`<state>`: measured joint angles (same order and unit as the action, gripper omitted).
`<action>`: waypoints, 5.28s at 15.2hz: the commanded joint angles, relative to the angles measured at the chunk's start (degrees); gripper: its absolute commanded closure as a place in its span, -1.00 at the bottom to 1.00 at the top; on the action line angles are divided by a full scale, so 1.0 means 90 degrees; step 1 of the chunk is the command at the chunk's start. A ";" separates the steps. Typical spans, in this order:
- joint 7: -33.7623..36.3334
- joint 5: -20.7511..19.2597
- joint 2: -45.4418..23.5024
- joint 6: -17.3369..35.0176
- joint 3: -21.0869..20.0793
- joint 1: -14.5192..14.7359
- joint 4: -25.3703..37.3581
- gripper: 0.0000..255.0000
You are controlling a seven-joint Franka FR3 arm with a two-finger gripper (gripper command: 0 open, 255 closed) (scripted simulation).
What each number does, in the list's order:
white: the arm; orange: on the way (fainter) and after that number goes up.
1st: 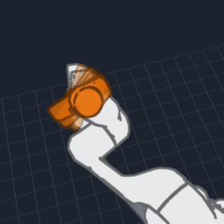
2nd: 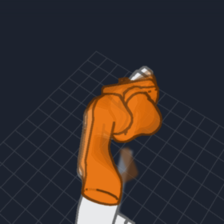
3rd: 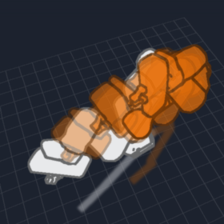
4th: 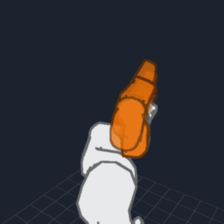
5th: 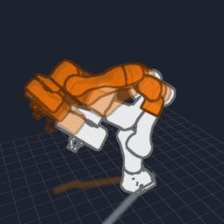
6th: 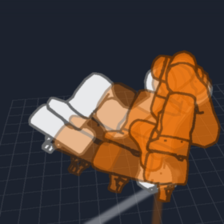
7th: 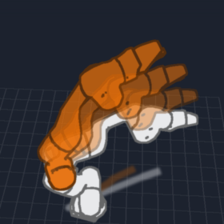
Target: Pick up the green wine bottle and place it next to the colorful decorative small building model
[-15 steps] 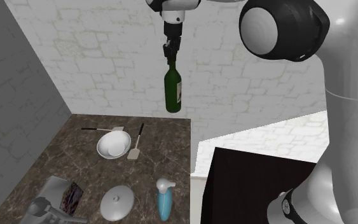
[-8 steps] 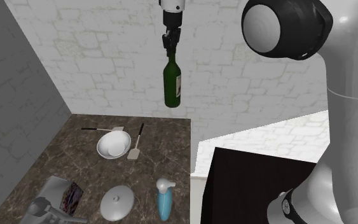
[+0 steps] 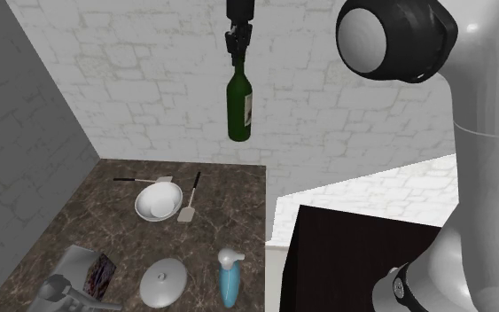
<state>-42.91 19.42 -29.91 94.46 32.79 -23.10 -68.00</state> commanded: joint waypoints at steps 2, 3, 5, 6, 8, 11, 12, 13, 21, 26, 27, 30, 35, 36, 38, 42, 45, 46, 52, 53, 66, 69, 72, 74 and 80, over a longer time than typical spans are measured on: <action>0.0034 0.0034 -0.0089 -0.0318 -0.0011 -0.0106 0.0415 1.00; 0.0046 0.0046 -0.0117 -0.0421 -0.0015 -0.0141 0.0550 1.00; 0.0072 0.0074 -0.0184 -0.0637 -0.0025 -0.0220 0.0840 1.00; 0.0085 0.0092 -0.0224 -0.0750 -0.0032 -0.0264 0.0996 1.00; 0.0115 0.0134 -0.0318 -0.0986 -0.0049 -0.0365 0.1337 1.00; 0.0172 0.0221 -0.0508 -0.1382 -0.0090 -0.0559 0.1945 1.00; 0.0195 0.0258 -0.0591 -0.1530 -0.0109 -0.0639 0.2186 1.00; 0.0223 0.0302 -0.0688 -0.1690 -0.0132 -0.0732 0.2455 1.00; 0.0854 -0.0343 0.0678 -0.0959 0.0017 0.0707 0.0433 1.00; 0.1587 -0.0819 0.1494 -0.0517 -0.0088 0.1602 -0.0672 1.00; 0.1745 -0.0902 0.1629 -0.0450 -0.0126 0.1753 -0.0841 1.00; 0.2227 -0.1123 0.1981 -0.0285 -0.0265 0.2164 -0.1270 1.00; 0.3035 -0.1400 0.2400 -0.0097 -0.0546 0.2743 -0.1759 1.00; 0.3195 -0.1442 0.2460 -0.0070 -0.0610 0.2843 -0.1827 1.00; 0.3510 -0.1513 0.2556 -0.0025 -0.0739 0.3037 -0.1935 1.00; 0.4123 -0.1612 0.2657 0.0034 -0.0999 0.3396 -0.2045 1.00; 0.4565 -0.1652 0.2655 0.0053 -0.1189 0.3647 -0.2036 1.00; 0.4709 -0.1661 0.2641 0.0054 -0.1251 0.3728 -0.2016 1.00; 0.5538 -0.1671 0.2407 0.0012 -0.1611 0.4182 -0.1709 1.00; 0.5670 -0.1667 0.2343 -0.0005 -0.1668 0.4254 -0.1625 1.00; 0.6990 -0.1583 0.1249 -0.0241 -0.2183 0.4981 -0.0267 1.00; 0.6989 -0.1603 0.1340 0.0063 -0.2186 0.5011 -0.0661 1.00; 0.6987 -0.1618 0.1407 0.0354 -0.2189 0.5035 -0.1018 1.00; 0.6985 -0.1624 0.1441 0.0541 -0.2192 0.5048 -0.1238 1.00; 0.6974 -0.1631 0.1493 0.1078 -0.2200 0.5076 -0.1827 1.00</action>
<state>19.87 4.76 -16.60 103.38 13.00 22.54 -83.61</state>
